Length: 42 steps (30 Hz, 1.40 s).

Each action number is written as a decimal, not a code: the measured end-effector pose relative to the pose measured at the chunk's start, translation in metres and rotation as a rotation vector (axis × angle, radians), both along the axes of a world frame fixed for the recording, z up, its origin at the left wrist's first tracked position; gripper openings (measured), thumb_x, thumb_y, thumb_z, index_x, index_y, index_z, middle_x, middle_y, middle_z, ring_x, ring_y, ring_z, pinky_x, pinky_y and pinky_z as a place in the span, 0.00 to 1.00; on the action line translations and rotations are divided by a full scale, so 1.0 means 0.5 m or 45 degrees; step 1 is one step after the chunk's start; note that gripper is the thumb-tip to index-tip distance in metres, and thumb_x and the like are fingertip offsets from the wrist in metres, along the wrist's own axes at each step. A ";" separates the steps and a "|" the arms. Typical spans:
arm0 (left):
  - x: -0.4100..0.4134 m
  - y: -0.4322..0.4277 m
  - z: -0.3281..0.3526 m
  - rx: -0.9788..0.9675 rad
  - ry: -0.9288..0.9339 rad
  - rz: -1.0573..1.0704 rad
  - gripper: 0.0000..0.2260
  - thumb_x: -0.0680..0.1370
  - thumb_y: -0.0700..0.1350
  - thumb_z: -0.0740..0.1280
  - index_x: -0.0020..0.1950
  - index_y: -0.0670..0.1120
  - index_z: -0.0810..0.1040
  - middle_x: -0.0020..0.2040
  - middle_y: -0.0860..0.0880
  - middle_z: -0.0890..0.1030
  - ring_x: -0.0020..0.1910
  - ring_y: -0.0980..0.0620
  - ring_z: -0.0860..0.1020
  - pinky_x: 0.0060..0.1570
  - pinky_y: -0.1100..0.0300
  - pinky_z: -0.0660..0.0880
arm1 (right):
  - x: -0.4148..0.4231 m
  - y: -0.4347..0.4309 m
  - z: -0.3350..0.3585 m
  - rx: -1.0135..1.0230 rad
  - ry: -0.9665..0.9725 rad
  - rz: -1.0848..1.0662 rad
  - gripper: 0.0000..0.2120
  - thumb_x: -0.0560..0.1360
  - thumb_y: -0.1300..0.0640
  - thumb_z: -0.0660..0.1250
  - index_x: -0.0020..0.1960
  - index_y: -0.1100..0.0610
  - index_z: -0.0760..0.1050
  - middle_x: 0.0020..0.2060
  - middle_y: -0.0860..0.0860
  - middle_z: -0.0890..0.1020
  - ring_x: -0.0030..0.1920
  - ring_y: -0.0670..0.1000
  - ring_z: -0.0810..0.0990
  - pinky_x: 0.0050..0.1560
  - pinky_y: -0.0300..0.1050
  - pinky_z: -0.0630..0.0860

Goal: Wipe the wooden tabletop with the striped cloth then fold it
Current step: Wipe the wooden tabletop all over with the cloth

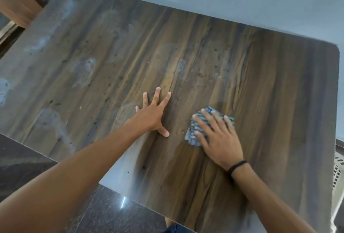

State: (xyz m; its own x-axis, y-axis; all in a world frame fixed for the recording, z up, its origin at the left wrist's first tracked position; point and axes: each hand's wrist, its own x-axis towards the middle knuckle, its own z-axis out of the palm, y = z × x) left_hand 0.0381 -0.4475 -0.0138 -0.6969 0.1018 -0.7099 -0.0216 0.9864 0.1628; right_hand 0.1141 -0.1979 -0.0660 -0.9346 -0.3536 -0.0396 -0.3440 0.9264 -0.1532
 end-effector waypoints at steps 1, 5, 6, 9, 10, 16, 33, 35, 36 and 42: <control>-0.001 0.001 0.000 0.002 0.001 0.005 0.66 0.63 0.53 0.82 0.78 0.61 0.30 0.75 0.52 0.22 0.75 0.34 0.30 0.70 0.27 0.50 | -0.032 0.026 -0.002 -0.020 0.038 -0.119 0.26 0.83 0.39 0.50 0.80 0.42 0.59 0.80 0.48 0.62 0.79 0.55 0.60 0.78 0.58 0.53; -0.002 -0.001 -0.003 0.004 -0.012 0.011 0.66 0.63 0.53 0.82 0.77 0.61 0.29 0.74 0.53 0.21 0.74 0.34 0.29 0.70 0.27 0.49 | -0.072 0.002 0.006 -0.071 0.018 -0.546 0.27 0.83 0.40 0.51 0.80 0.45 0.61 0.79 0.51 0.63 0.78 0.58 0.61 0.77 0.62 0.54; -0.002 -0.002 -0.004 0.005 -0.006 0.012 0.66 0.63 0.53 0.82 0.77 0.61 0.29 0.74 0.53 0.21 0.74 0.35 0.28 0.70 0.27 0.49 | -0.055 -0.011 0.004 -0.044 0.008 -0.301 0.27 0.83 0.40 0.49 0.80 0.44 0.59 0.80 0.50 0.62 0.79 0.57 0.59 0.78 0.61 0.52; -0.002 -0.001 -0.002 0.014 0.003 0.023 0.65 0.64 0.52 0.82 0.77 0.61 0.30 0.74 0.53 0.22 0.74 0.36 0.28 0.70 0.28 0.47 | -0.094 0.063 0.003 -0.056 0.025 -0.169 0.27 0.83 0.39 0.47 0.80 0.43 0.60 0.80 0.48 0.62 0.79 0.55 0.60 0.78 0.60 0.54; -0.002 0.000 0.000 0.010 0.001 0.025 0.65 0.64 0.52 0.82 0.77 0.61 0.30 0.74 0.53 0.22 0.74 0.36 0.27 0.70 0.28 0.47 | -0.127 0.087 0.004 -0.077 0.061 -0.384 0.27 0.83 0.39 0.49 0.80 0.44 0.61 0.79 0.50 0.64 0.78 0.56 0.61 0.77 0.62 0.55; 0.002 -0.004 -0.007 0.039 0.045 0.038 0.64 0.65 0.53 0.82 0.78 0.61 0.30 0.74 0.54 0.22 0.74 0.37 0.27 0.71 0.29 0.46 | -0.106 0.053 -0.001 -0.037 0.040 -0.009 0.27 0.83 0.39 0.48 0.81 0.43 0.58 0.80 0.48 0.61 0.79 0.54 0.60 0.78 0.58 0.52; -0.369 0.114 0.061 -0.031 0.189 -0.057 0.64 0.63 0.61 0.80 0.79 0.58 0.32 0.77 0.50 0.25 0.76 0.35 0.32 0.72 0.28 0.45 | -0.231 0.098 -0.010 -0.068 0.115 -0.334 0.26 0.83 0.39 0.50 0.80 0.43 0.60 0.79 0.48 0.63 0.79 0.54 0.61 0.78 0.57 0.54; -0.414 0.128 0.051 -0.021 0.099 -0.051 0.63 0.63 0.60 0.80 0.78 0.60 0.32 0.76 0.51 0.25 0.76 0.35 0.32 0.72 0.28 0.48 | -0.273 0.097 -0.003 -0.098 0.134 -0.705 0.26 0.83 0.40 0.51 0.79 0.44 0.62 0.78 0.50 0.65 0.78 0.56 0.62 0.77 0.60 0.55; -0.429 0.136 0.045 -0.017 0.056 -0.049 0.64 0.63 0.60 0.80 0.78 0.61 0.31 0.76 0.52 0.25 0.76 0.34 0.32 0.72 0.28 0.49 | -0.277 0.077 -0.002 -0.081 0.101 -0.718 0.26 0.83 0.40 0.51 0.80 0.45 0.62 0.79 0.50 0.64 0.78 0.56 0.62 0.77 0.61 0.54; -0.449 0.151 0.015 -0.018 -0.014 -0.046 0.65 0.62 0.58 0.81 0.76 0.62 0.29 0.76 0.53 0.24 0.75 0.33 0.30 0.72 0.29 0.49 | -0.327 0.127 -0.007 -0.078 0.137 -0.571 0.26 0.83 0.39 0.50 0.80 0.43 0.60 0.79 0.49 0.64 0.78 0.55 0.62 0.77 0.59 0.54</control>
